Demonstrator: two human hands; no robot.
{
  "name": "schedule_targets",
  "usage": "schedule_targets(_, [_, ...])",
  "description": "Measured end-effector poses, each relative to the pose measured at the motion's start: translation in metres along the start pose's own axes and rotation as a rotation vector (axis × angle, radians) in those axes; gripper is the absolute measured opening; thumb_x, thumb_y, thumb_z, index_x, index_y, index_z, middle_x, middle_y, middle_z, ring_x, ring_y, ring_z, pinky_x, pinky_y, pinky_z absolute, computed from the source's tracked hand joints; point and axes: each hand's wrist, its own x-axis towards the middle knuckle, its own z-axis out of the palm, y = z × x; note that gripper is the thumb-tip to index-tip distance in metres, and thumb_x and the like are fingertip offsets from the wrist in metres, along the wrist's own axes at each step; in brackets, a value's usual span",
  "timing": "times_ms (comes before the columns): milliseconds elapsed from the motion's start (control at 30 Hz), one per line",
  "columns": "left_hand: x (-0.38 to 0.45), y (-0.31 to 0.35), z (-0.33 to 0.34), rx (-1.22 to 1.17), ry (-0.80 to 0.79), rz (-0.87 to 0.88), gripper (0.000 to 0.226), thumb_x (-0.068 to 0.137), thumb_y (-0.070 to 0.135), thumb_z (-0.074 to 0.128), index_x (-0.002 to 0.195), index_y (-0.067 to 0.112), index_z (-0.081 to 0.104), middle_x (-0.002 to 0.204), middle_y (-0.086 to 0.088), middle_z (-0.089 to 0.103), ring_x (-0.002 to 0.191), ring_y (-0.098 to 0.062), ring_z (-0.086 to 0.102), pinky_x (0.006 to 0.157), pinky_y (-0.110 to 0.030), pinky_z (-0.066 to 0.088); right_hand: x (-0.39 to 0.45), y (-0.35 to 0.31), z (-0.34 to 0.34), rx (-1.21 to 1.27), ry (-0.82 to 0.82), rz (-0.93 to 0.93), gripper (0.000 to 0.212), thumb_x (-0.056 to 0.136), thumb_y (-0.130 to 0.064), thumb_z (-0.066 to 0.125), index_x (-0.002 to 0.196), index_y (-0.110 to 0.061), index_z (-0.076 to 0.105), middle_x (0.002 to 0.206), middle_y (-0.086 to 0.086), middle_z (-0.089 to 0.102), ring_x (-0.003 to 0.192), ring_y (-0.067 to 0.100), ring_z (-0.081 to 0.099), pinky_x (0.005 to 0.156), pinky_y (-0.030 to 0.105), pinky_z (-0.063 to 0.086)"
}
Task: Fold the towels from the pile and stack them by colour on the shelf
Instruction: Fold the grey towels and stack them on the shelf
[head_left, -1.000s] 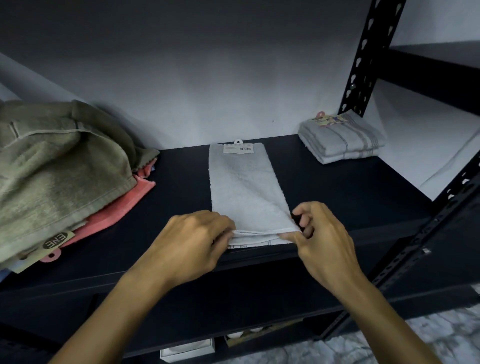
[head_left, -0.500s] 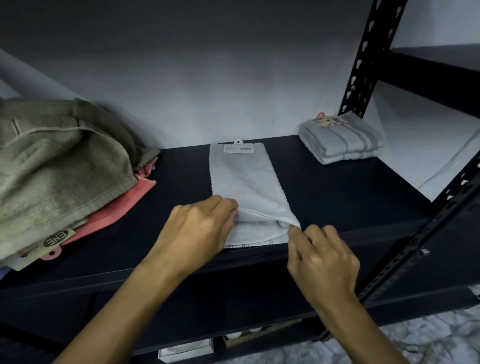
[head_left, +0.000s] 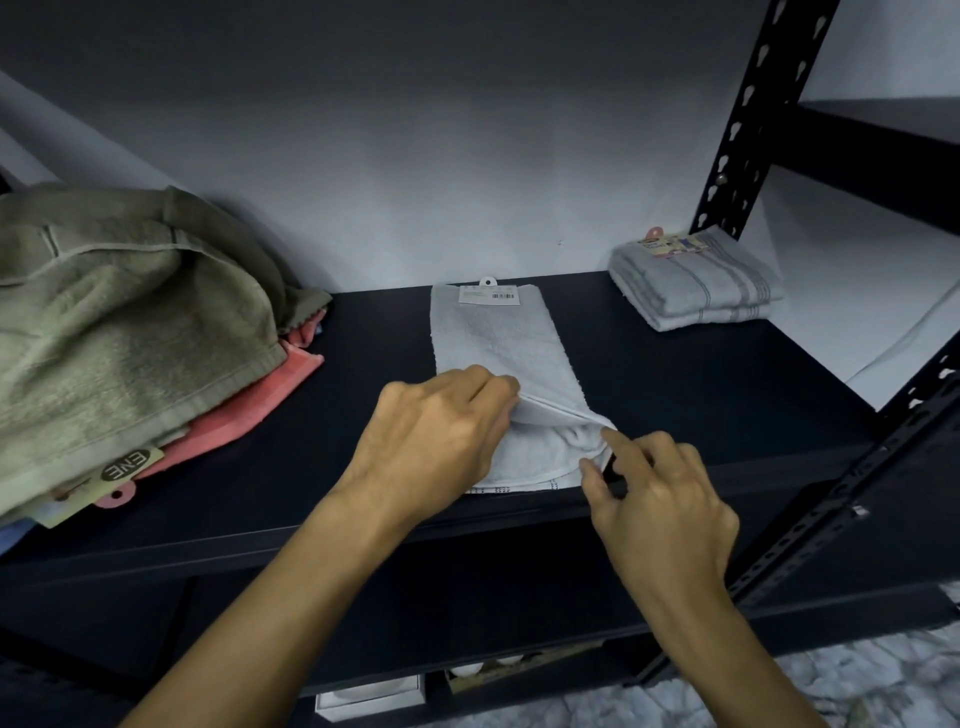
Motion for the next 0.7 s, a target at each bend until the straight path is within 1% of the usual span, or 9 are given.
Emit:
schedule_targets(100, [0.001,0.001,0.001,0.003,-0.013,0.021,0.010,0.093,0.010,0.061,0.091,0.010,0.071,0.073,0.001,0.064,0.056,-0.017,0.060,0.034,-0.032,0.041,0.005,-0.002,0.000,0.095,-0.096,0.114,0.026,0.070,-0.023,0.085,0.093,-0.017,0.076,0.063,-0.005,0.050,0.056,0.015,0.051,0.045,0.015,0.030])
schedule_targets(200, [0.004,0.001,0.003,0.016,-0.043,0.021,0.006,0.089,0.006,0.065,0.088,0.010,0.069,0.071,0.002,0.062,0.053,-0.017,0.057,0.033,-0.031,0.040,0.010,-0.004,-0.003,0.188,-0.191,0.245,0.016,0.082,-0.026,0.074,0.098,-0.023,0.075,0.068,-0.009,0.052,0.062,0.014,0.053,0.049,0.021,0.033])
schedule_targets(267, [0.006,0.000,0.005,0.022,-0.054,0.016,0.006,0.087,0.005,0.066,0.087,0.010,0.069,0.070,0.001,0.061,0.052,-0.017,0.056,0.033,-0.031,0.039,0.011,-0.003,-0.004,0.247,-0.218,0.292,0.008,0.088,-0.027,0.065,0.087,-0.025,0.073,0.070,-0.008,0.053,0.065,0.013,0.054,0.051,0.022,0.033])
schedule_targets(333, [0.008,-0.001,0.005,0.024,-0.059,0.015,0.006,0.087,0.004,0.066,0.087,0.010,0.069,0.070,0.001,0.061,0.051,-0.017,0.055,0.033,-0.031,0.039,0.011,-0.001,-0.004,0.256,-0.213,0.300,0.012,0.089,-0.026,0.065,0.079,-0.024,0.070,0.069,-0.008,0.052,0.062,0.011,0.053,0.049,0.019,0.031])
schedule_targets(433, [0.010,0.000,0.005,0.030,-0.056,0.017,0.007,0.086,0.003,0.066,0.086,0.010,0.069,0.069,0.001,0.061,0.050,-0.017,0.055,0.033,-0.030,0.039,0.012,-0.002,-0.004,0.231,-0.186,0.290,0.011,0.083,-0.023,0.074,0.073,-0.027,0.070,0.065,-0.010,0.050,0.055,0.009,0.050,0.047,0.015,0.029])
schedule_targets(500, [0.011,0.000,0.005,0.035,-0.054,0.018,0.007,0.086,0.004,0.065,0.085,0.010,0.069,0.068,0.002,0.060,0.050,-0.017,0.054,0.033,-0.030,0.038,0.012,-0.003,-0.003,0.181,-0.147,0.252,0.014,0.075,-0.026,0.082,0.070,-0.025,0.069,0.062,-0.010,0.050,0.047,0.011,0.048,0.045,0.012,0.026])
schedule_targets(567, [0.012,0.001,0.006,0.040,-0.057,0.020,0.007,0.086,0.004,0.065,0.085,0.011,0.069,0.068,0.002,0.060,0.051,-0.017,0.055,0.033,-0.030,0.039,0.014,-0.002,-0.005,0.120,-0.138,0.207,0.020,0.068,-0.032,0.087,0.073,-0.021,0.070,0.062,-0.007,0.054,0.044,0.016,0.050,0.045,0.012,0.025])
schedule_targets(633, [0.013,0.001,0.007,0.040,-0.064,0.022,0.007,0.085,0.004,0.067,0.085,0.011,0.069,0.068,0.002,0.060,0.051,-0.017,0.055,0.033,-0.031,0.040,0.018,0.000,-0.007,0.045,-0.164,0.174,0.029,0.062,-0.037,0.089,0.076,-0.018,0.074,0.063,-0.002,0.058,0.043,0.020,0.052,0.047,0.013,0.023])
schedule_targets(700, [0.015,0.003,0.007,0.036,-0.074,0.026,0.008,0.083,0.003,0.069,0.085,0.011,0.068,0.069,0.002,0.060,0.052,-0.017,0.055,0.034,-0.031,0.040,0.023,0.000,-0.010,-0.023,-0.168,0.159,0.032,0.061,-0.042,0.087,0.079,-0.017,0.077,0.063,-0.001,0.060,0.045,0.022,0.054,0.049,0.013,0.018])
